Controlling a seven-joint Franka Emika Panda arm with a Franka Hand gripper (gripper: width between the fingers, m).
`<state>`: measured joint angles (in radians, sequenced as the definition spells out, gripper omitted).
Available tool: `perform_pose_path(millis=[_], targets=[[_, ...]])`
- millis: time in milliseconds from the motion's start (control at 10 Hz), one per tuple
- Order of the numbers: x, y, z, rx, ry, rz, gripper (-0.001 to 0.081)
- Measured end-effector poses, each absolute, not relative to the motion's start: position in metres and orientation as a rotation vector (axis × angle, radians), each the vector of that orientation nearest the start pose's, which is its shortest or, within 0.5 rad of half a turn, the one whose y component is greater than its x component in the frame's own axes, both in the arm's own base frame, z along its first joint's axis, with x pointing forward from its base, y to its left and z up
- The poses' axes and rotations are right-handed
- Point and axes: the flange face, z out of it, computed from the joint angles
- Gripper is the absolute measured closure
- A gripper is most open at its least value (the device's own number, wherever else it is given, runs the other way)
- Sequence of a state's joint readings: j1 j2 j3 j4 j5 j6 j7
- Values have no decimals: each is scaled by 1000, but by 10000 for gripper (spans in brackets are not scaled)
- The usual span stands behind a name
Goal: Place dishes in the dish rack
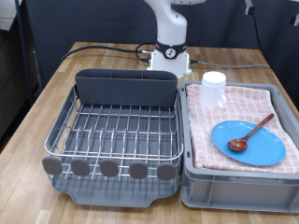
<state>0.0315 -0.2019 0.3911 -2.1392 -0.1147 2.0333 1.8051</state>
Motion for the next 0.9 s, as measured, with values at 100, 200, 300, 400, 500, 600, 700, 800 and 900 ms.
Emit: perform_pose_path(millis=[100, 200, 300, 400, 500, 600, 700, 800, 900], targets=[[465, 213, 489, -2461, 1946, -312, 4], [470, 215, 482, -2463, 1940, -308, 4], [476, 217, 472, -2455, 1935, -311, 4], [482, 218, 461, -2453, 1931, -333, 4], [487, 219, 447, -2464, 1920, -370, 4], [491, 221, 432, -2482, 1907, -400, 4], [493, 221, 416, -2501, 1895, -427, 4], [494, 221, 398, -2511, 1893, -446, 4], [494, 221, 380, -2503, 1898, -467, 4]])
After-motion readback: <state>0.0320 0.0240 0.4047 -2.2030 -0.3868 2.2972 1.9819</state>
